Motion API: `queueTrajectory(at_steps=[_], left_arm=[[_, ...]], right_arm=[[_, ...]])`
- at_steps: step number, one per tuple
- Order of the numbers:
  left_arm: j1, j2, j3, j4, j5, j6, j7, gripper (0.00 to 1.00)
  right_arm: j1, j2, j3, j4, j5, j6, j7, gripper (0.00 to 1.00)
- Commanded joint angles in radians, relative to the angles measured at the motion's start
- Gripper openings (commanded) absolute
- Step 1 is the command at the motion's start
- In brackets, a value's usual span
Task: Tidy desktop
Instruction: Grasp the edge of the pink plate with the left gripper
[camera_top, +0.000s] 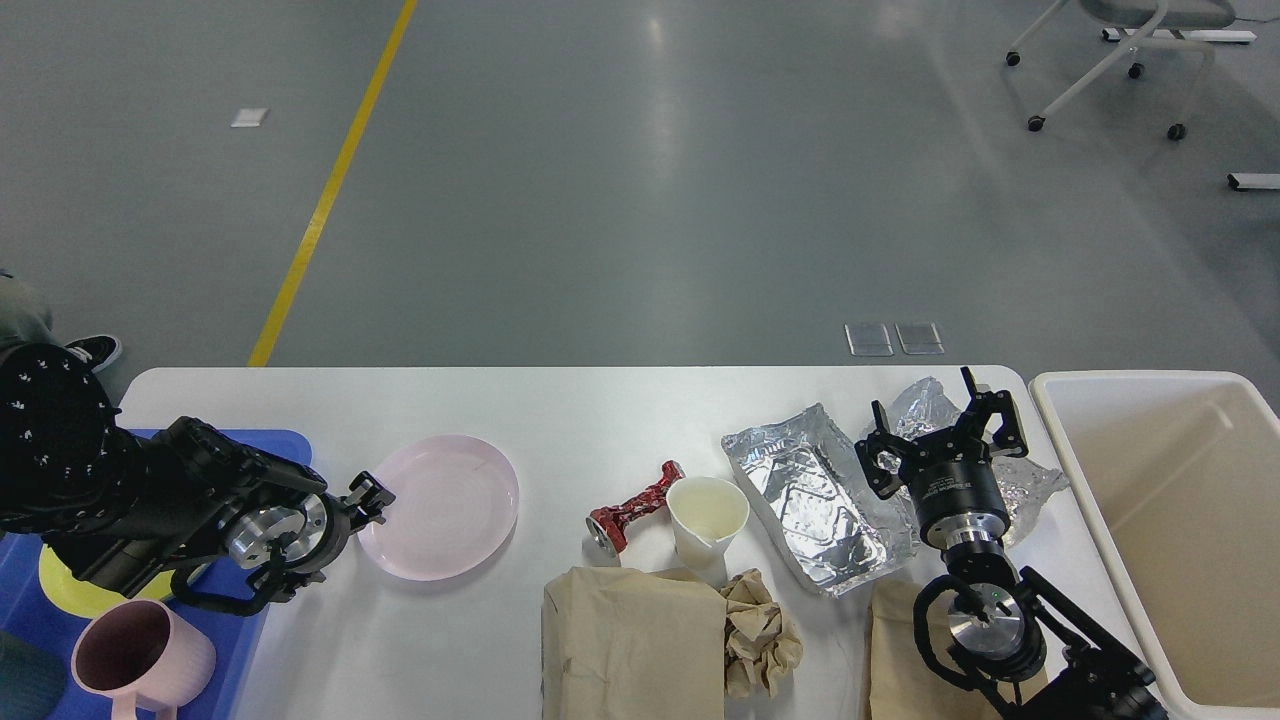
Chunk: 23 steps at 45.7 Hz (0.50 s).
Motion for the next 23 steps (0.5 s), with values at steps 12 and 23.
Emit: queueTrajectory(at_steps=[12,23], left_arm=[[0.042,-0.001,-0.034,0.027,0.077,-0.044,-0.046,0.69],[0.052,0.006,-0.039,0.040,0.077,-0.077,-0.044,0.57]], right_arm=[[0.000,0.000,0.000,0.000,0.000,-0.001,0.000,1.00],[0.000,0.000,0.000,0.000,0.000,-0.001,0.000,1.00]])
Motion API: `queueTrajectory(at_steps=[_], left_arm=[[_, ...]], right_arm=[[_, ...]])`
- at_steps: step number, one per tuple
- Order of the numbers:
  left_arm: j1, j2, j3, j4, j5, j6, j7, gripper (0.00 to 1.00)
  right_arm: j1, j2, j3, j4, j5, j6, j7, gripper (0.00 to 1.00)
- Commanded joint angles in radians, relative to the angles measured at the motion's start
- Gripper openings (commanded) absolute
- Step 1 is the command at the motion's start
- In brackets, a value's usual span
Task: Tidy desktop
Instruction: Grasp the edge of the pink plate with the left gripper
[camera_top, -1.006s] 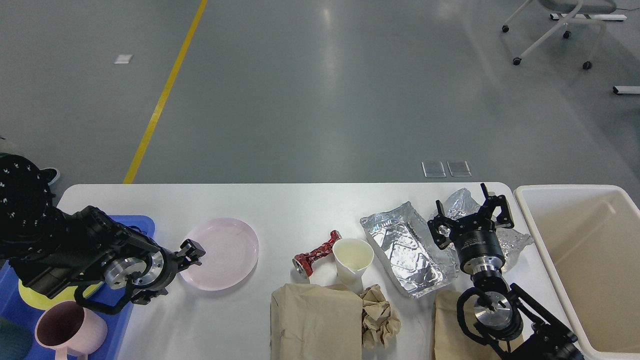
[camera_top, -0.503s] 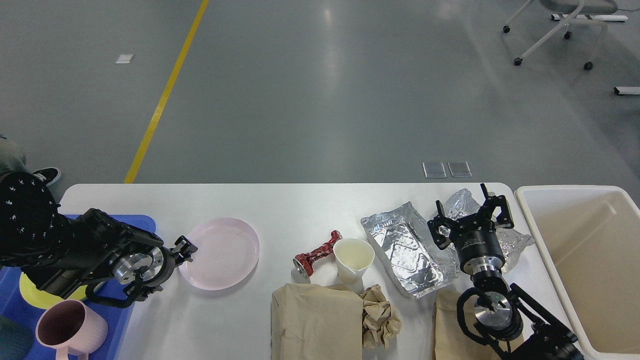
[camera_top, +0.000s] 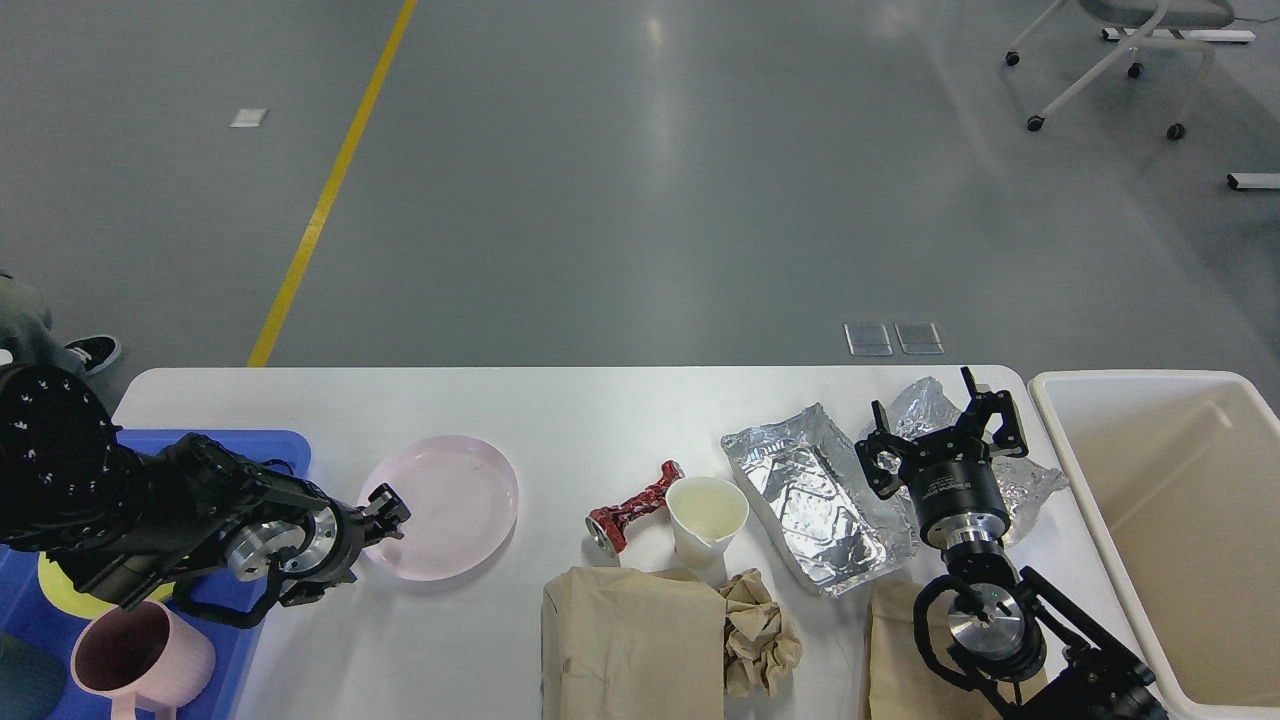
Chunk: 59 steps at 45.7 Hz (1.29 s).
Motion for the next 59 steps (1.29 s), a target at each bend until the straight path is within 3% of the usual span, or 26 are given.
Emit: queueTrajectory(at_steps=[1,7,41,59], left_arm=[[0.000,0.005,-0.002,0.006,-0.001,-0.035,0.001,0.55],[0.001,0.005,-0.008,0.011,-0.001,-0.057,0.002,0.45],[0.015,0.004,-0.020,0.012,-0.008,-0.077,0.010,0.32],[0.010,0.005,-0.022,0.011,-0.009,-0.155,0.010,0.01]], right_arm=[[0.000,0.000,0.000,0.000,0.000,0.001,0.000,1.00],[0.000,0.000,0.000,0.000,0.000,0.001,0.000,1.00],[0.000,0.000,0.000,0.000,0.000,0.001,0.000,1.00],[0.000,0.000,0.000,0.000,0.000,0.001,0.000,1.00]])
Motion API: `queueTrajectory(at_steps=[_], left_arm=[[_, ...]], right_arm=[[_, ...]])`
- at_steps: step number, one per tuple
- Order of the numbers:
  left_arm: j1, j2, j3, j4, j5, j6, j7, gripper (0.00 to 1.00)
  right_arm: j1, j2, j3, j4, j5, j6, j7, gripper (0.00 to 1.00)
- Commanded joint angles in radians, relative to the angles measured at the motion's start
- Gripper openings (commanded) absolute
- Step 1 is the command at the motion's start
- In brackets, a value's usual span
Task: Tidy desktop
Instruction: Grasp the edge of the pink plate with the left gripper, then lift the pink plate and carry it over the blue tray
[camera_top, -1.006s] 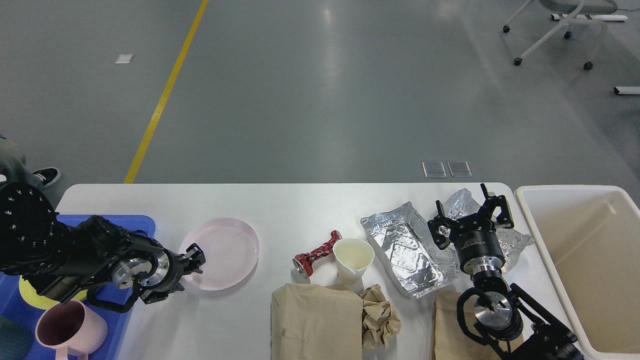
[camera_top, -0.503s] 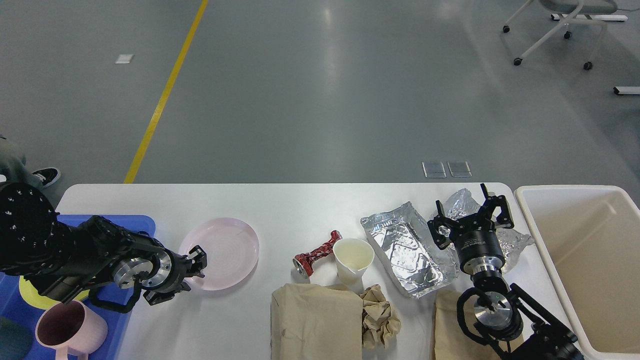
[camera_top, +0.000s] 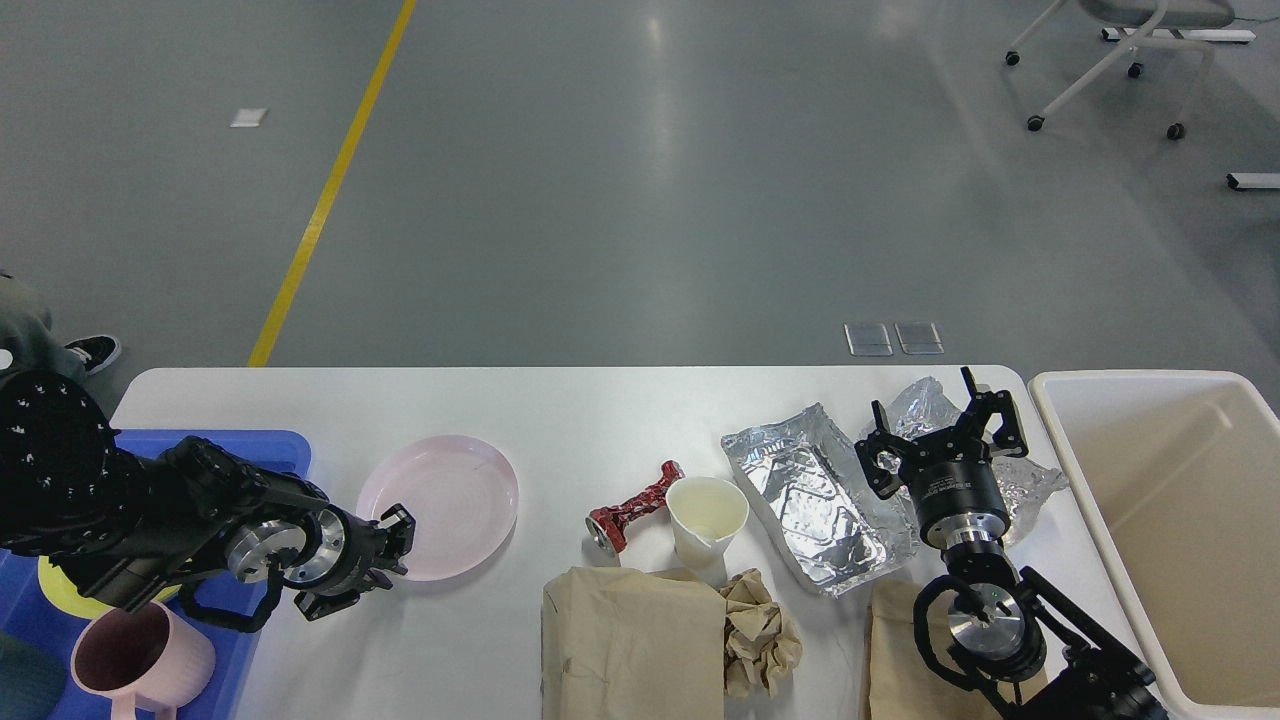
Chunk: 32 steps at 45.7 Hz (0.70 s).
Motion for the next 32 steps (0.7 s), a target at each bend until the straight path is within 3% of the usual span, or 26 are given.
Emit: queueTrajectory(at_steps=[1,23,32], left_arm=[[-0.002,0.001,0.001,0.001,0.000,-0.025,0.002,0.00],[-0.037,0.037,0.007,-0.022,-0.002,-0.032,0.011,0.00],[-0.166,0.101,0.068,-0.114,0.004,-0.143,0.019,0.00]], right_arm=[[0.000,0.000,0.000,0.000,0.000,0.000,0.000,1.00],[0.000,0.000,0.000,0.000,0.000,0.000,0.000,1.00],[0.000,0.000,0.000,0.000,0.000,0.000,0.000,1.00]])
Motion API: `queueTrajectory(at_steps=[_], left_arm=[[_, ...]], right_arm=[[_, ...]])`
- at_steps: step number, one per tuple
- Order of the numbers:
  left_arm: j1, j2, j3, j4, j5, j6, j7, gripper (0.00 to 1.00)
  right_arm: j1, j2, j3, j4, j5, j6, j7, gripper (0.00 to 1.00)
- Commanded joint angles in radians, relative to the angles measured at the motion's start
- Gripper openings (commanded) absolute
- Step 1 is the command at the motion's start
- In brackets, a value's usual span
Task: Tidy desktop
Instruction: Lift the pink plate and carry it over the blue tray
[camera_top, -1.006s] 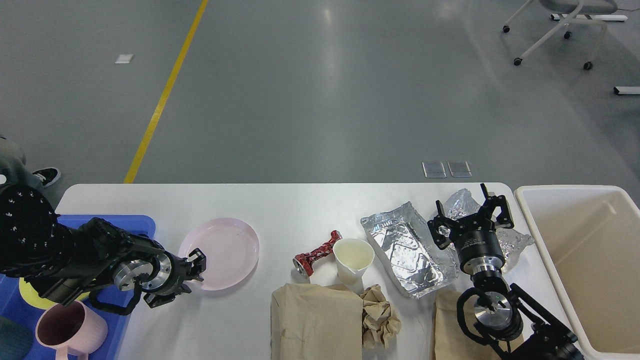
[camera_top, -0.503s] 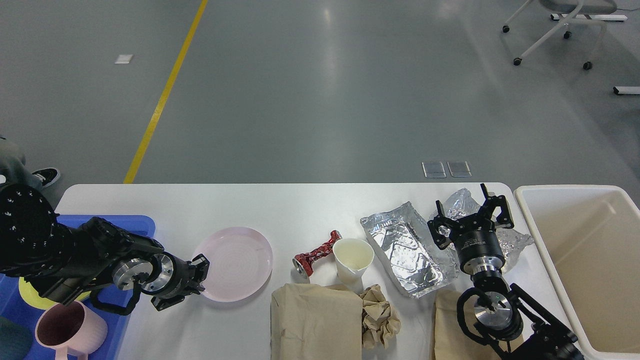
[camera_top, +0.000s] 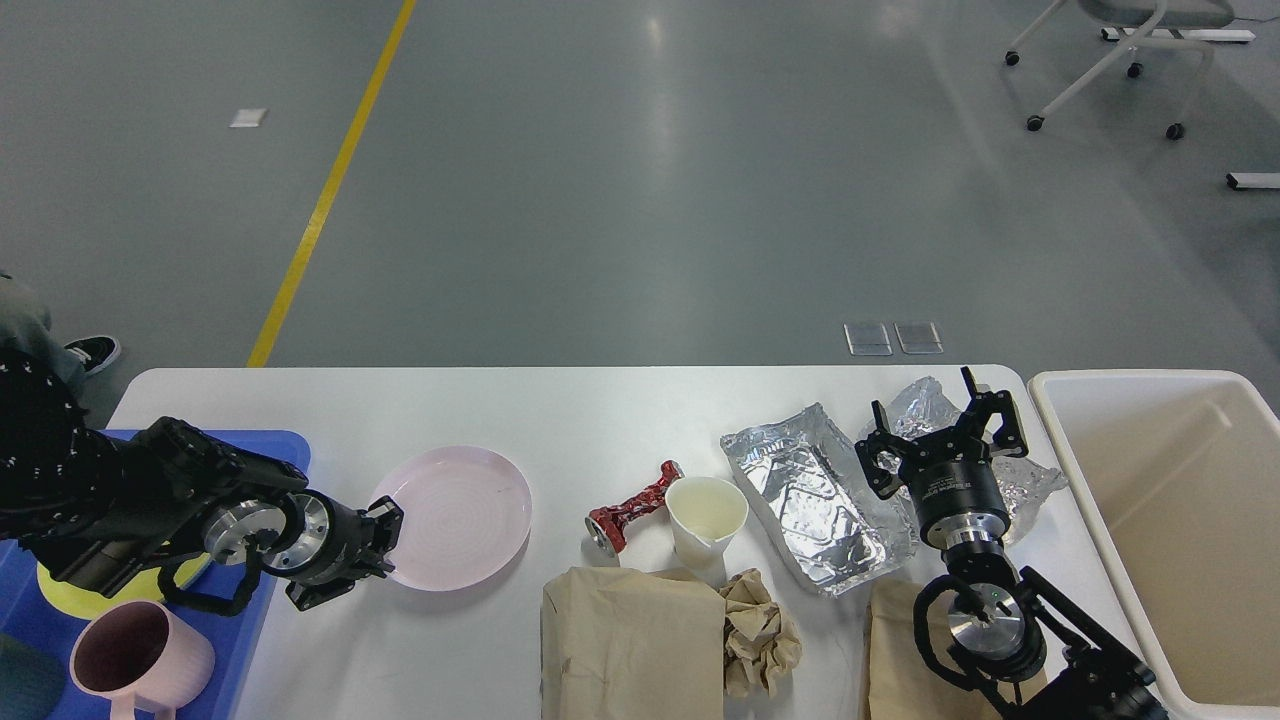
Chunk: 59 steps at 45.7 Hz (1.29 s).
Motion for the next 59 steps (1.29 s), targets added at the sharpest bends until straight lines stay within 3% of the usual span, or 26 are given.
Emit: queueTrajectory(at_steps=[1,8,18,28,38,49,59], left_arm=[[-0.096,0.042,0.051,-0.059,0.006,-0.078,0.010,0.00],[-0.210,0.102,0.091,-0.137,0.014,-0.168,0.019,0.00],[-0.460,0.185,0.168,-0.329,0.049,-0.188,0.013,0.00],[-0.734,0.174,0.298,-0.499,0.063,-0.208,-0.021,0.00],[-0.980,0.142,0.395,-0.602,0.061,-0.285,-0.038,0.00],[-0.963,0.150,0.446,-0.573,0.060,-0.288,-0.046,0.00],[-0.698,0.289,0.461,-0.342,0.061,-0.299,-0.046,0.00]], right_arm=[[0.000,0.000,0.000,0.000,0.000,-0.001,0.000,1.00],[0.000,0.000,0.000,0.000,0.000,0.001,0.000,1.00],[0.000,0.000,0.000,0.000,0.000,-0.001,0.000,1.00],[0.000,0.000,0.000,0.000,0.000,0.001,0.000,1.00],[0.000,0.000,0.000,0.000,0.000,-0.001,0.000,1.00],[0.000,-0.001,0.000,0.000,0.000,0.001,0.000,1.00],[0.000,0.000,0.000,0.000,0.000,0.001,0.000,1.00]])
